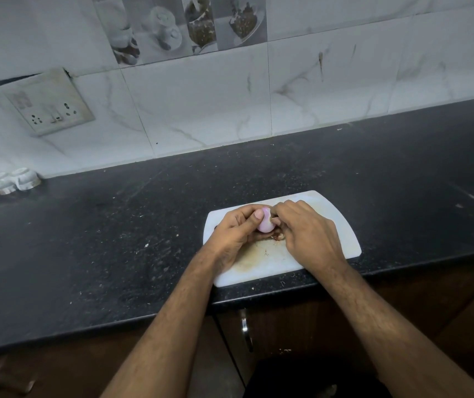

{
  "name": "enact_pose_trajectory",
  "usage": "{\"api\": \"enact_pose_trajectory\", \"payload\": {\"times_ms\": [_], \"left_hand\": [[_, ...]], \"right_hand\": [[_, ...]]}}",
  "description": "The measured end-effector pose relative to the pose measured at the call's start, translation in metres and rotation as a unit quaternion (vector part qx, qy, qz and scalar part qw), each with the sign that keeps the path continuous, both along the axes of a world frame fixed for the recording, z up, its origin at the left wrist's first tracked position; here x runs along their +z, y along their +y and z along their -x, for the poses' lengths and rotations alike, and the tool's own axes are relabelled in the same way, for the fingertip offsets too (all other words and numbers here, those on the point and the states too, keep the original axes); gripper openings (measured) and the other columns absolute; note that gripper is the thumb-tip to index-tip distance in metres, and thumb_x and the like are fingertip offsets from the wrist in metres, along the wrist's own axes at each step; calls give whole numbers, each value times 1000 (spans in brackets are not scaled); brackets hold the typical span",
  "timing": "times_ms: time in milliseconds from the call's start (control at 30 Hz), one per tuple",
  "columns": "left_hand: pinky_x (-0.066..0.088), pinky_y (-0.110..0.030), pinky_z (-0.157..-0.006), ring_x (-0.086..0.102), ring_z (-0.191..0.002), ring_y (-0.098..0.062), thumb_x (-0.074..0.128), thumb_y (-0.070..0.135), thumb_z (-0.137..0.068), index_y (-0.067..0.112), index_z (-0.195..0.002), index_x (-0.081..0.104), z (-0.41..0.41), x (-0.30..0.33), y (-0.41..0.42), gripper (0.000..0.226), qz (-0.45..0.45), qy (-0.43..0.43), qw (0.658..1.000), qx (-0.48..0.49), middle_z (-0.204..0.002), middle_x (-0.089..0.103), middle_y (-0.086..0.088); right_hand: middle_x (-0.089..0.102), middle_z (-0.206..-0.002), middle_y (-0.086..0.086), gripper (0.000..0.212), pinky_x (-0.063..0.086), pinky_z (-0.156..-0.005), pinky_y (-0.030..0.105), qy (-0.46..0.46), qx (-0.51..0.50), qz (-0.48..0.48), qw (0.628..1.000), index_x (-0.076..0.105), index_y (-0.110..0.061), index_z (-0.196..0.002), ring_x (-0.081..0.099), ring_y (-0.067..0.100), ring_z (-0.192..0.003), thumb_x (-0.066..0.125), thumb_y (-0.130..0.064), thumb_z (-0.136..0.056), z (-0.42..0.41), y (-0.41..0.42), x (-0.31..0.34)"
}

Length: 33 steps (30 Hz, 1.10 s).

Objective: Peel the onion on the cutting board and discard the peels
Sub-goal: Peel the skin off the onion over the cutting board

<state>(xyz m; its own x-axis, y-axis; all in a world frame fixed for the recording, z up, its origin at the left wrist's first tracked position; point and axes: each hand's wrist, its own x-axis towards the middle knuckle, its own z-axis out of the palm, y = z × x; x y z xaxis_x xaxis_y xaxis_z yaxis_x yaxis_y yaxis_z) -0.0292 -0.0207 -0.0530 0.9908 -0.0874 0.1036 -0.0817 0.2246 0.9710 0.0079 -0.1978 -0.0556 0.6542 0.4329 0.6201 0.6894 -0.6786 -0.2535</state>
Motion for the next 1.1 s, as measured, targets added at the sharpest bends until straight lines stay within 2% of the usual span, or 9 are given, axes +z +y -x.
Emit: {"api": "enact_pose_trajectory", "payload": {"times_ms": [267,367,467,567,667,733,900,1033,1100], "left_hand": [[62,-31,-82,73,-89,-22,56,14,-107,-7,-130,58,-6,-6,-1,31,8,2,996,86,-102,72,-15],[61,-31,-88,69,-99,-21,78,5,-91,-2,-129,62,-4,-5,0,43,-44,-7,993,110,-111,70,-13],[59,-23,-86,68,-97,-13,85,-10,-77,-3,-126,62,-2,-4,0,55,-56,-6,989,135,-111,69,-10],[60,-26,-85,72,-96,-13,88,-14,-69,-1,-122,64,-2,-5,1,60,-73,-10,990,124,-109,72,-9],[63,-33,-86,73,-98,-20,87,-19,-67,0,-124,61,-3,-7,0,66,-76,-16,992,102,-115,73,-15],[62,-31,-85,74,-100,-20,85,-22,-68,1,-128,56,-3,-7,-1,70,-66,-20,993,100,-118,74,-15],[64,-36,-89,74,-110,-26,83,-24,-68,-3,-125,61,-4,-6,3,64,-40,-23,993,109,-118,74,-14],[62,-31,-90,75,-107,-25,83,-22,-71,-3,-125,63,-3,-5,1,60,-47,-22,994,101,-118,75,-15],[62,-38,-93,75,-107,-29,83,-19,-73,-1,-126,62,-3,-5,0,60,-56,-26,993,97,-122,74,-19]], "right_hand": [[52,-86,-16,20,40,-46,31,-7,77,56,995,46,-35,-100,47,11,-80,53,-17,-95,9,0,5],[59,-91,-17,20,47,-58,35,72,10,-38,997,55,-31,-104,53,9,-85,52,-13,-96,3,-2,3],[67,-91,-13,16,45,-66,34,122,-36,-84,988,59,-26,-110,60,13,-81,45,-23,-104,-4,-3,1],[67,-97,-15,23,49,-67,34,131,-4,-134,982,59,-26,-115,63,12,-81,43,-40,-107,-3,-4,2],[62,-110,-20,29,48,-69,29,149,35,-108,982,58,-35,-128,59,0,-80,49,-48,-104,-3,-4,2],[61,-108,-20,26,46,-67,28,151,32,-78,985,60,-37,-122,57,-3,-76,53,-50,-101,-5,-2,0],[69,-90,-17,24,53,-65,32,211,19,-109,971,58,-33,-106,64,1,-76,58,-54,-96,-11,-2,-1],[68,-83,-12,16,55,-64,38,195,1,-102,975,54,-28,-100,66,13,-76,47,-42,-104,-11,-2,-3],[68,-89,-13,21,55,-66,41,177,4,-123,976,55,-27,-104,65,13,-78,40,-41,-106,-9,-2,-2]]}}
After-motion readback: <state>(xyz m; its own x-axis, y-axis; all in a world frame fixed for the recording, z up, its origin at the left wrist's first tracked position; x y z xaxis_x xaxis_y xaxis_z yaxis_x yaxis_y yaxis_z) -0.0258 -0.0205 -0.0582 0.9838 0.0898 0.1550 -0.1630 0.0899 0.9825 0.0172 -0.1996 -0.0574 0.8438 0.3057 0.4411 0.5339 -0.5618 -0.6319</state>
